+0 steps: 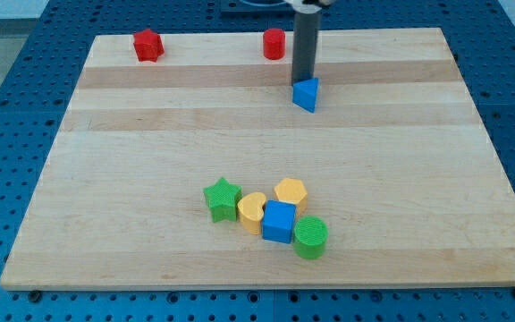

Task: Move the blue triangle into the yellow hexagon

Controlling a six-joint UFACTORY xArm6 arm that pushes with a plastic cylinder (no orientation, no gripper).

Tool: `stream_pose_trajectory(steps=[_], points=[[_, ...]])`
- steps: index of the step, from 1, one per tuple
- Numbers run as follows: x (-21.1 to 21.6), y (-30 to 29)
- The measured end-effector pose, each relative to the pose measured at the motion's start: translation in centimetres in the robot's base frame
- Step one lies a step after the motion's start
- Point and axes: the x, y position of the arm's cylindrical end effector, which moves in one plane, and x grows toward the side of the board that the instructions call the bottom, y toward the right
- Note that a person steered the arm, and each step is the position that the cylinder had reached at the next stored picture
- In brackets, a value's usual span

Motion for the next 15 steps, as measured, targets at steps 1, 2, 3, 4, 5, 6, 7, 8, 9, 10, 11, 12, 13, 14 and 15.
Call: stream_pose_trajectory(steps=[1,2,3,4,5,6,7,8,9,10,11,12,13,14,15], points=[[2.1,-0.8],[2.3,-0.3],[2.3,1.8],[2.9,3.8],[4.8,4.3],[6.9,4.5],[8.3,6.1],[8.7,8.7],[9.9,10.4],[11.2,9.8],[10.6,8.6],[10.3,7.3],[11.8,6.2],[13.4,4.4],[14.6,2.7]])
